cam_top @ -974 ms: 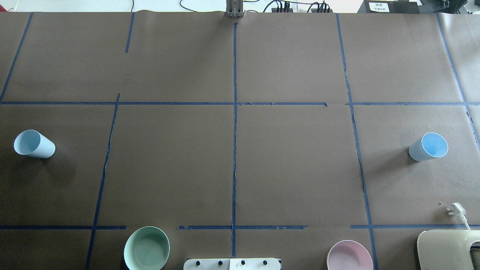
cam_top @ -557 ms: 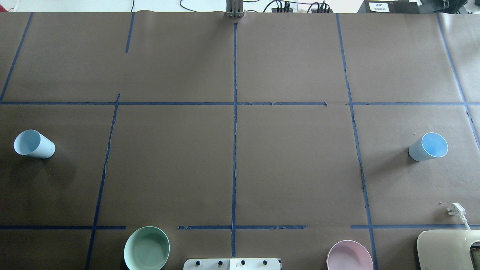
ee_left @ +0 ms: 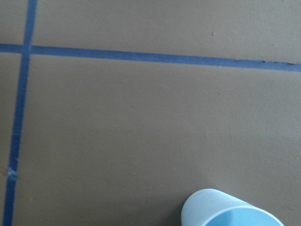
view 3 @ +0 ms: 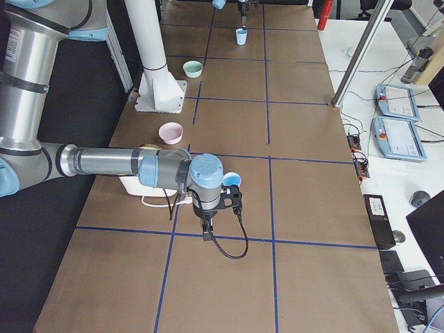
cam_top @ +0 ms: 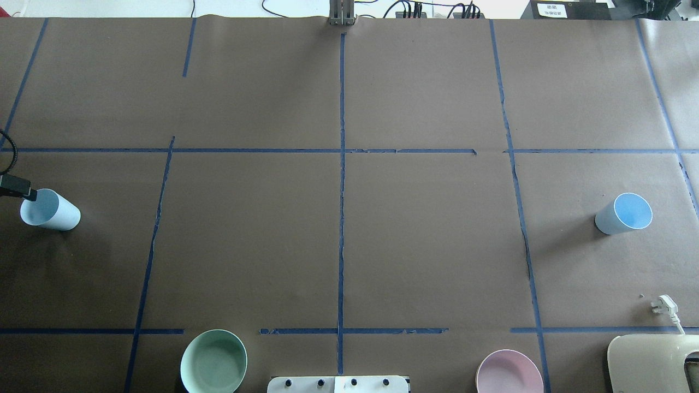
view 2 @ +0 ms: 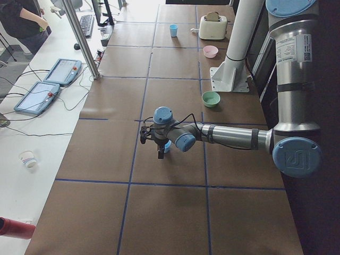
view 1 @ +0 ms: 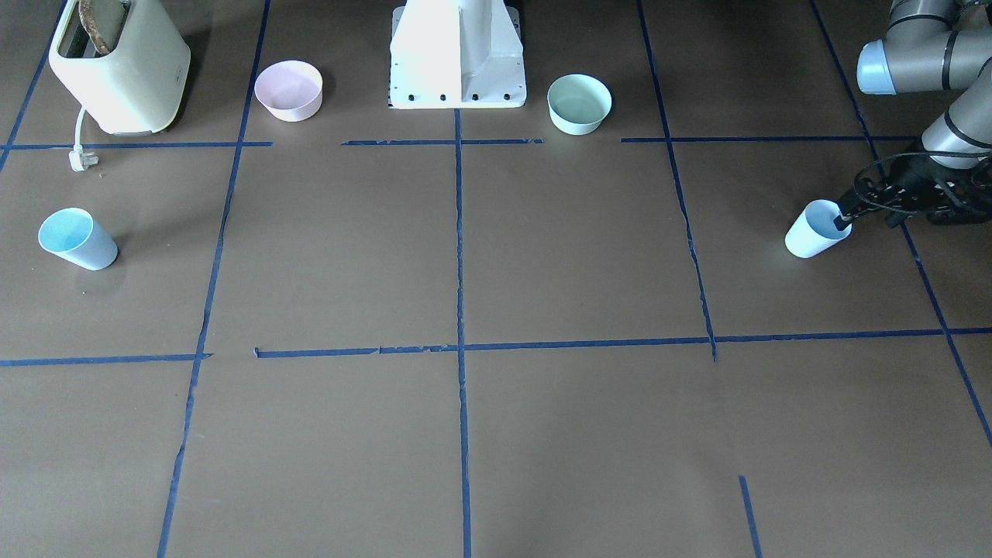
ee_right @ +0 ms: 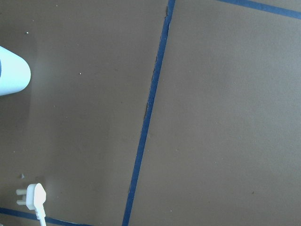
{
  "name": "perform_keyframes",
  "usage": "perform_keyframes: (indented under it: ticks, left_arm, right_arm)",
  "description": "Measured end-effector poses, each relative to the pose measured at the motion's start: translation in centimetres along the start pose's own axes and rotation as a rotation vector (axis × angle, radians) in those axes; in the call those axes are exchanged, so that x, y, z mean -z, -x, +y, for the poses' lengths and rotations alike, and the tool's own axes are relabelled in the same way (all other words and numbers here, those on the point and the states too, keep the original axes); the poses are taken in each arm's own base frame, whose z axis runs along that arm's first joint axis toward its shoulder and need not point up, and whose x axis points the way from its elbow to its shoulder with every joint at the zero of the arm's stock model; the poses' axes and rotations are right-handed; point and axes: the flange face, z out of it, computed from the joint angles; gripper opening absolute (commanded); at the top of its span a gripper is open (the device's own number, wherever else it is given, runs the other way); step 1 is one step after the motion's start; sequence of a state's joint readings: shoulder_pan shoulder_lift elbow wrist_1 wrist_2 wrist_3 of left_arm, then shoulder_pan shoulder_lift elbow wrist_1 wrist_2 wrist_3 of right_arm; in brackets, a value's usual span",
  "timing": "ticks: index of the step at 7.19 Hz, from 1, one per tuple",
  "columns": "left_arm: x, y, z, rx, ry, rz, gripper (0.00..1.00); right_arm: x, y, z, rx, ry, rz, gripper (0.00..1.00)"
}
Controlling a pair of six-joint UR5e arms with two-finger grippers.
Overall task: Stack blue cups with both arms
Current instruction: 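Lower the left gripper onto the light-blue cup and grasp it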
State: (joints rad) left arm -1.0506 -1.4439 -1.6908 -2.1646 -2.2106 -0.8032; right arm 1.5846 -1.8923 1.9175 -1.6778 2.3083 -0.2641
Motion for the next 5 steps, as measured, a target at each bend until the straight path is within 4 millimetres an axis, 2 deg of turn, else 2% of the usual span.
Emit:
perform_keyframes:
  ticks: [2, 3, 4, 5]
  left_arm:
    - [-2.1, -1.1, 0.9, -0.023, 0.043, -0.004, 0.18]
    - [-2.6, -1.3, 1.1, -0.026, 0.052, -0.006, 0.04]
    - [-2.8, -1.4, 1.1, -0.026, 0.057, -0.008, 0.0]
    - [-2.9, -1.6, 1.0, -0.027, 0.056, -0.006, 0.0]
  right_arm:
    - [0.0, 0.0, 0.0, 0.001, 0.002, 0.001, 1.0]
    - [-0.1, -0.1, 0.1, 0.002, 0.002, 0.001, 1.0]
    - [-0.1, -0.1, 0.1, 0.003, 0.003, 0.001, 1.0]
    - [-0.1, -0.1, 0.1, 0.004, 0.002, 0.001, 1.0]
